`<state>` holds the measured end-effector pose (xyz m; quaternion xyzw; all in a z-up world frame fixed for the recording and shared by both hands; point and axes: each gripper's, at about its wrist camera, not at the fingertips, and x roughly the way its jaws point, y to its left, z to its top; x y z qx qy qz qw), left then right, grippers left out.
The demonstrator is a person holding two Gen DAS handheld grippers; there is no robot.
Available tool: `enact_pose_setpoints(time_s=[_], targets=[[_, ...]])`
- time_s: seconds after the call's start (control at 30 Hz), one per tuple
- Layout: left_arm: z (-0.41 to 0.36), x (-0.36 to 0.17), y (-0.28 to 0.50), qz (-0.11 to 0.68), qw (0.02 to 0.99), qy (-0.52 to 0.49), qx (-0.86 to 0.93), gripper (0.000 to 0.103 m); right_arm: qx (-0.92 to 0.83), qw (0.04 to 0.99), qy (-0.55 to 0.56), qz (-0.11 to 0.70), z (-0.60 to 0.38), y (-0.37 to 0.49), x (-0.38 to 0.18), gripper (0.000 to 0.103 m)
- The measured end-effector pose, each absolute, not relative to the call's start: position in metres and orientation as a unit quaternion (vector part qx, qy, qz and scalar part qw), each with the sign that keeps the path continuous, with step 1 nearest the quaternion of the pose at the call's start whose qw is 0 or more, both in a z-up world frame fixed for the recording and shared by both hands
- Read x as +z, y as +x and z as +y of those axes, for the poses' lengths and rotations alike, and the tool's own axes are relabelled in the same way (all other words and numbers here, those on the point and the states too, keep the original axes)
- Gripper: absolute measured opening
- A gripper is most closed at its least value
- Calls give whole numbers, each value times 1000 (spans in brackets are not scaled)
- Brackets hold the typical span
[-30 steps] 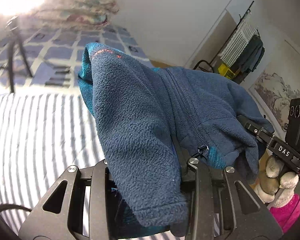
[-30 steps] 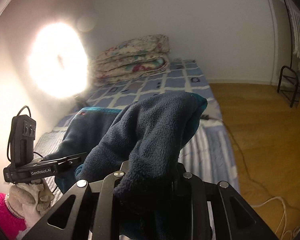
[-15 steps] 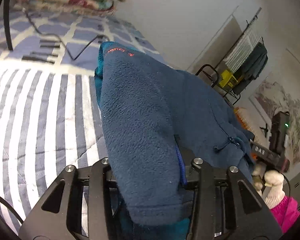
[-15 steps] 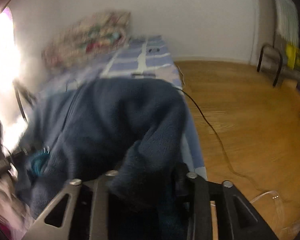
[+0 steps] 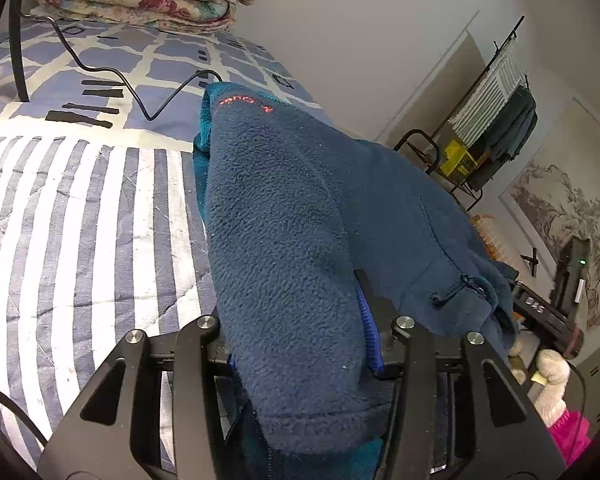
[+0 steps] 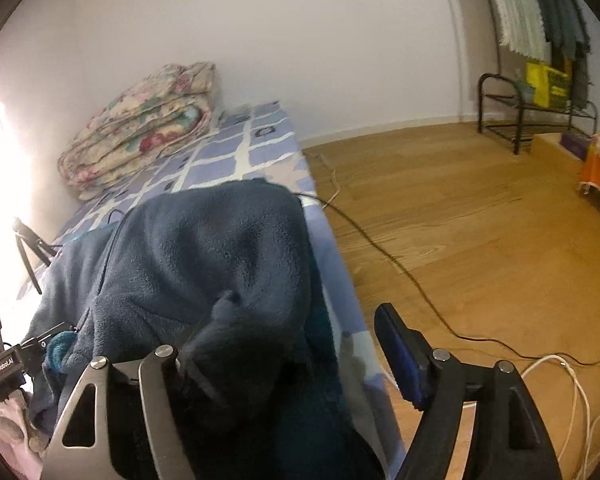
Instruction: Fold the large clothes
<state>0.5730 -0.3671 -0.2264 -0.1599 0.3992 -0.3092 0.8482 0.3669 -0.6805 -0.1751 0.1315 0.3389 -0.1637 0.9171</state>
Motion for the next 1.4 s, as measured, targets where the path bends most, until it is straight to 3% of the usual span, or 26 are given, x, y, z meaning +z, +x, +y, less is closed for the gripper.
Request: enact_pose_setpoints(time_s=[0.33, 0.53, 0.7, 1.03, 1.4], targets=[[-356, -228, 578, 406, 843, -180, -303, 66, -213, 920, 95, 316, -645, 328, -134, 75], [-327, -212, 556, 355, 872, -195, -273, 67, -197, 929, 74, 303, -594, 304, -110, 75], [-306, -190, 516, 358, 870, -178, -288, 67, -176, 937, 45, 297, -554, 281, -80, 75], [-235, -80, 389, 331, 885, -138, -297, 67, -152, 942, 38, 295, -474, 231, -21, 75], [-145, 56, 191, 277, 903, -110, -308, 67, -135, 952, 13, 274, -340, 108, 67, 75]])
